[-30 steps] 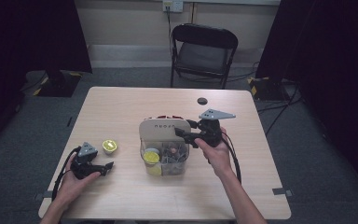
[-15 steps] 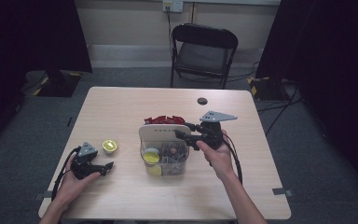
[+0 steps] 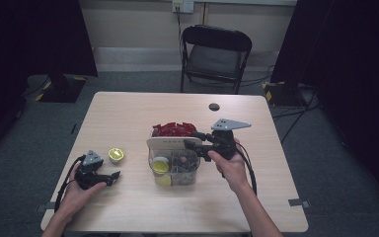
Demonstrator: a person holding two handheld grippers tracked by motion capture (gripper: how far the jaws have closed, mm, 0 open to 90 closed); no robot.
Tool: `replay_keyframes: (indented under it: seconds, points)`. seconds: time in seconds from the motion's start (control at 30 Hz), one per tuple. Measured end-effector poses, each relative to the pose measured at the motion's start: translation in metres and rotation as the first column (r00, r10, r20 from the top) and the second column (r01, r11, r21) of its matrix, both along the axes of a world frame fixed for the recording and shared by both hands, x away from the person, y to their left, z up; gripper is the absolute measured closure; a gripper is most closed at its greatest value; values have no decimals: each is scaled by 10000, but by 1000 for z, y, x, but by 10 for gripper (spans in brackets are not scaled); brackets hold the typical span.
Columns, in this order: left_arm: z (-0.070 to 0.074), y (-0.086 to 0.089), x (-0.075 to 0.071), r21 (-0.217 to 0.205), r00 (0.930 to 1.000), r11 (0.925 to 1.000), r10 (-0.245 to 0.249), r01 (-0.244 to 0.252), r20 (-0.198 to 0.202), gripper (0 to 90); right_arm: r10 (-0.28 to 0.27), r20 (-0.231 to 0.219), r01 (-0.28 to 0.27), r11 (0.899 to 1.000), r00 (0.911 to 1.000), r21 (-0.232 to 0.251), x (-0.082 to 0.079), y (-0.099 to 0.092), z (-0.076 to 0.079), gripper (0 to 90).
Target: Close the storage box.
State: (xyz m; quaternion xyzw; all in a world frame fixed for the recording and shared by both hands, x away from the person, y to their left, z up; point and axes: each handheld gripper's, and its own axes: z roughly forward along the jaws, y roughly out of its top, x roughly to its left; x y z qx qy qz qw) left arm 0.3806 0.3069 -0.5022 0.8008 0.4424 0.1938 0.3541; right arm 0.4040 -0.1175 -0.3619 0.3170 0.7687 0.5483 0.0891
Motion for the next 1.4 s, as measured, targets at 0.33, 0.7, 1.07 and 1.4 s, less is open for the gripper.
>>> replay_keyframes:
  seconds: [0.33,0.7,1.07,1.4]
  points:
    - [0,0,0,-5,10000,10000,-22,22,-11,138,101,0,-101,9997,9999,-204,-8,3,-2,401]
    - [0,1,0,22,9999,9999,-109,109,-16,136,272,-13,-272,9994,9996,-202,-16,-1,-5,356]
    - [0,2,1,79,9997,9997,-226,226,-19,133,379,-119,-383,9986,9992,-369,-21,-1,-9,336]
    - [0,2,1,75,9997,9997,-225,225,-22,133,117,-145,-127,9973,9998,-724,-26,1,-16,207]
